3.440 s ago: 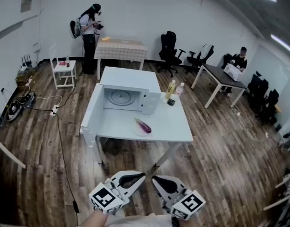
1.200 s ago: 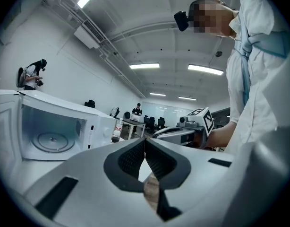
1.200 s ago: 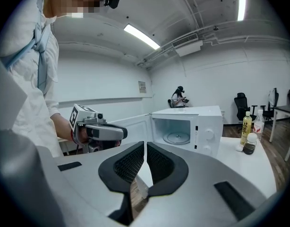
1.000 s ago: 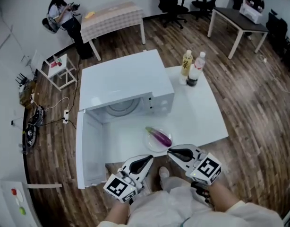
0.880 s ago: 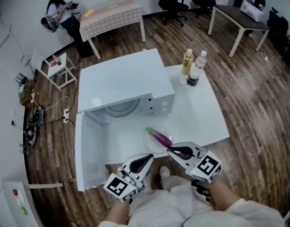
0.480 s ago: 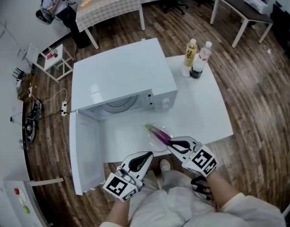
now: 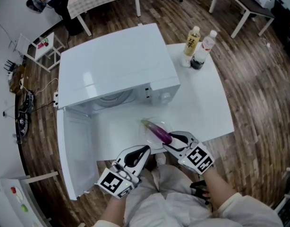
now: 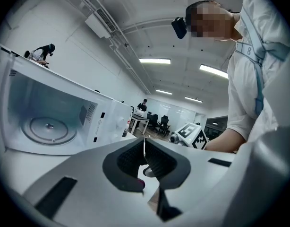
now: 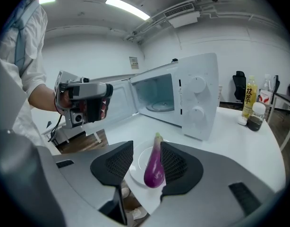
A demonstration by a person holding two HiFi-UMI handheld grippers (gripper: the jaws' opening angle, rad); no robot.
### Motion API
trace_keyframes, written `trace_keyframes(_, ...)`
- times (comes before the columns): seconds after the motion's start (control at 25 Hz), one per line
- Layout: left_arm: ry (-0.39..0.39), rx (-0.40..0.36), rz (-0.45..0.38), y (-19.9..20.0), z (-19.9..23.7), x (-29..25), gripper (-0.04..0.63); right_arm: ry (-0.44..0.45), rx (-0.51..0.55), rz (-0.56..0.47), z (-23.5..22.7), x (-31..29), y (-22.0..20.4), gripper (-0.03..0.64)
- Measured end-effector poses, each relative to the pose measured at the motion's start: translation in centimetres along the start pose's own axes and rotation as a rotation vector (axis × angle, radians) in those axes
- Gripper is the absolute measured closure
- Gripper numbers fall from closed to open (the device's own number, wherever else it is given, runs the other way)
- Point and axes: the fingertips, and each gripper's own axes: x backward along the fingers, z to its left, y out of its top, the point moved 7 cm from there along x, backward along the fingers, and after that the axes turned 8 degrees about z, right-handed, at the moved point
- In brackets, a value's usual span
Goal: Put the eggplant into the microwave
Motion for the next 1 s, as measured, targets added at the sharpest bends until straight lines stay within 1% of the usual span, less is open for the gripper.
trace_keyframes(0.2, -0.011, 0.006, -0.005, 0.1, 0.6, -1.1, 0.592, -0.018, -0.019, 0.060, -0.9, -1.8, -1.2, 0.403)
trace_keyframes(0.36, -0.021, 0.014, 0.000, -0.1, 0.5, -1.4, 0.592, -0.024, -0.037, 0.116, -1.2, -3.0, -2.5, 0.391)
trace_keyframes(0.64, -0.019, 0.029, 0.009, -0.7, 0.5, -1.0, 0.592, -0.042, -0.042, 0.227, -1.7, -3.9, -4.4, 0.390)
trace_keyframes(0.84, -0.015, 0.034, 0.001, -0.7, 0.6, -0.7, 0.592, -0.039, -0.048, 0.266, -1.5, -4.4, -5.0, 0.385)
trace_keyframes(1.0, -0.009, 0.039, -0.004, -1.0, 0.7, -0.2, 0.592, -0.062, -0.037, 0.295, -1.4, -4.9, -5.3, 0.392)
